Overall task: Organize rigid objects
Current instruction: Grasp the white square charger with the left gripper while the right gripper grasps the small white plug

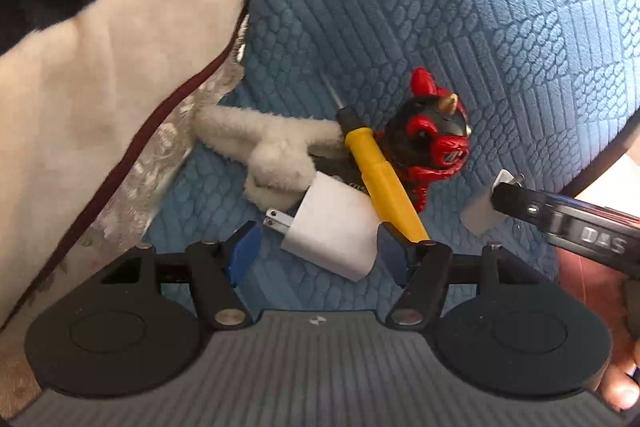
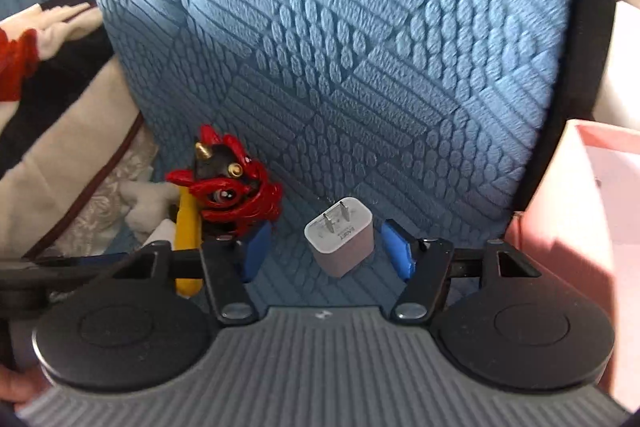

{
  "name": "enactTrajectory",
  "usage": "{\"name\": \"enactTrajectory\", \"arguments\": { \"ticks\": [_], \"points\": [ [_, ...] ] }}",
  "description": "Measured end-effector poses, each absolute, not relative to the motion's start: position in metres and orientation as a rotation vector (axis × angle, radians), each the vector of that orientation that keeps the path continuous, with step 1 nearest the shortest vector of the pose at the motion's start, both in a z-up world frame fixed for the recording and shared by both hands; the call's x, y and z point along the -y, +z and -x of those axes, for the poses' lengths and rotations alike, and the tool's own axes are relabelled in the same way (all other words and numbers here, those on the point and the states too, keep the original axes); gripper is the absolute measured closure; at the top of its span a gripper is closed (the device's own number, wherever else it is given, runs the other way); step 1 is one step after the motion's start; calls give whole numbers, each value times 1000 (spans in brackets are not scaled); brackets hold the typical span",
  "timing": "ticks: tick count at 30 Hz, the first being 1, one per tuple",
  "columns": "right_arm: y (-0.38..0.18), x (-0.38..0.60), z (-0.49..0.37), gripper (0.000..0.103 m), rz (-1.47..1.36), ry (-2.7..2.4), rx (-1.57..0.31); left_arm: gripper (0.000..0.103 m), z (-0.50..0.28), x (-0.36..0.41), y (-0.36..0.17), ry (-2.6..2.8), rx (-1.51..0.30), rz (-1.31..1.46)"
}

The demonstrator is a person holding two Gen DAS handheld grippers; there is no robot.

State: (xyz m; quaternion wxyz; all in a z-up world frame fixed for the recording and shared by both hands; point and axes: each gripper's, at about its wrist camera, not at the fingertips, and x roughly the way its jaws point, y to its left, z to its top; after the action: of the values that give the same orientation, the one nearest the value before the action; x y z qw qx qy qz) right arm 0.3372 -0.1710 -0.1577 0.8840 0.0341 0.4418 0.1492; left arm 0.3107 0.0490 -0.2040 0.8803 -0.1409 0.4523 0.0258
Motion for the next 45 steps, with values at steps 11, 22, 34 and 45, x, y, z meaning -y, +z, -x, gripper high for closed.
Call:
{"name": "enactTrajectory", "arguments": {
  "ticks": [11,22,34,45],
  "points": [
    [-170,163,-356,67,-55,340,-918,32,-311,-11,-200,36,-897,-40],
    [-160,186,-346,74,-70,303,-947,32,-313,23,-211,10,-874,-312],
    [-141,197,-319,91,-31,325,-892,45,-312,17,-208,12,-884,-218],
    [-161,172,-334,51,-5,300,-916,46,-309,9,-205,8,-894,-121]
  ]
}}
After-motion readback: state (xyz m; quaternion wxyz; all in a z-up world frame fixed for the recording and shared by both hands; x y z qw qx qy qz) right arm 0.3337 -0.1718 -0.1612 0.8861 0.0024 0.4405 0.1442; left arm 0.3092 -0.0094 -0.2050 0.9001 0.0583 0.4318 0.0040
